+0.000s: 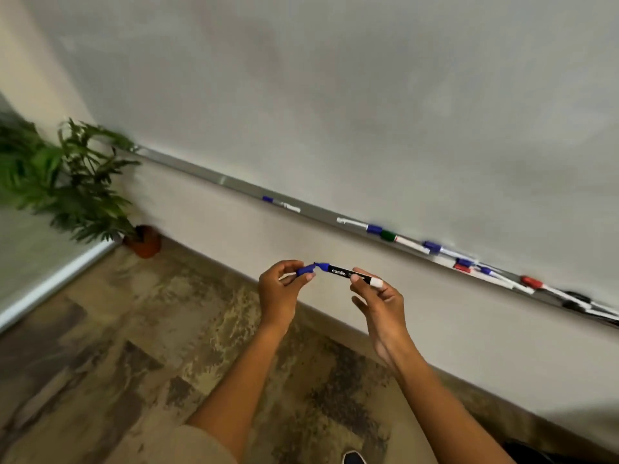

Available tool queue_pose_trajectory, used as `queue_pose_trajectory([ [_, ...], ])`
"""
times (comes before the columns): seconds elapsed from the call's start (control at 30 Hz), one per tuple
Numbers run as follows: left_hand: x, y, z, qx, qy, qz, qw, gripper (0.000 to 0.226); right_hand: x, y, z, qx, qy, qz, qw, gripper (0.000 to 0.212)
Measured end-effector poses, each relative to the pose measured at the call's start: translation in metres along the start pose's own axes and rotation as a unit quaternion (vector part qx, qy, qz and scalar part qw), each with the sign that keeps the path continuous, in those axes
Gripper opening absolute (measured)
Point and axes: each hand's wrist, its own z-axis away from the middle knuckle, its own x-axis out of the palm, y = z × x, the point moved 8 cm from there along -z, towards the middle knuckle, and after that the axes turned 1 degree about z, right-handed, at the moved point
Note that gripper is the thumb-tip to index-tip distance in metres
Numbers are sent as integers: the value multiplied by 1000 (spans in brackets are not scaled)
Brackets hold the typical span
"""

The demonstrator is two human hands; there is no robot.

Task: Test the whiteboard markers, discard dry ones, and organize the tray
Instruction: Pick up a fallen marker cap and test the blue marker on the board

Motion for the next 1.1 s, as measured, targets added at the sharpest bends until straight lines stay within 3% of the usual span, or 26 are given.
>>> queue_pose_trajectory([
  [0.2, 53, 95, -9, 69, -73, 29, 995, 16, -4, -75, 0, -36, 24, -119, 992, 10],
  [0.47, 144, 176, -48, 149, -129, 33, 980, 14, -38, -187, -43, -120, 43, -239, 963, 11],
  [0.67, 221, 241, -81, 206, -152, 30, 966, 29, -64, -278, -72, -183, 30, -295, 937, 12],
  [0.73, 243, 267, -87, 245, -141, 22, 959, 23, -69, -307, -77, -213, 17, -284, 935, 12],
  [0.87, 287, 325, -96, 363, -124, -14, 923, 13, -80, -368, -81, -299, 12, -211, 931, 32],
  [0.97, 311, 368, -103, 460, -95, -34, 882, 12, -87, -408, -80, -369, 52, -136, 918, 33],
  [1.1, 346, 417, -116, 567, -84, -63, 817, 25, -87, -460, -73, -478, 103, -11, 872, 33],
])
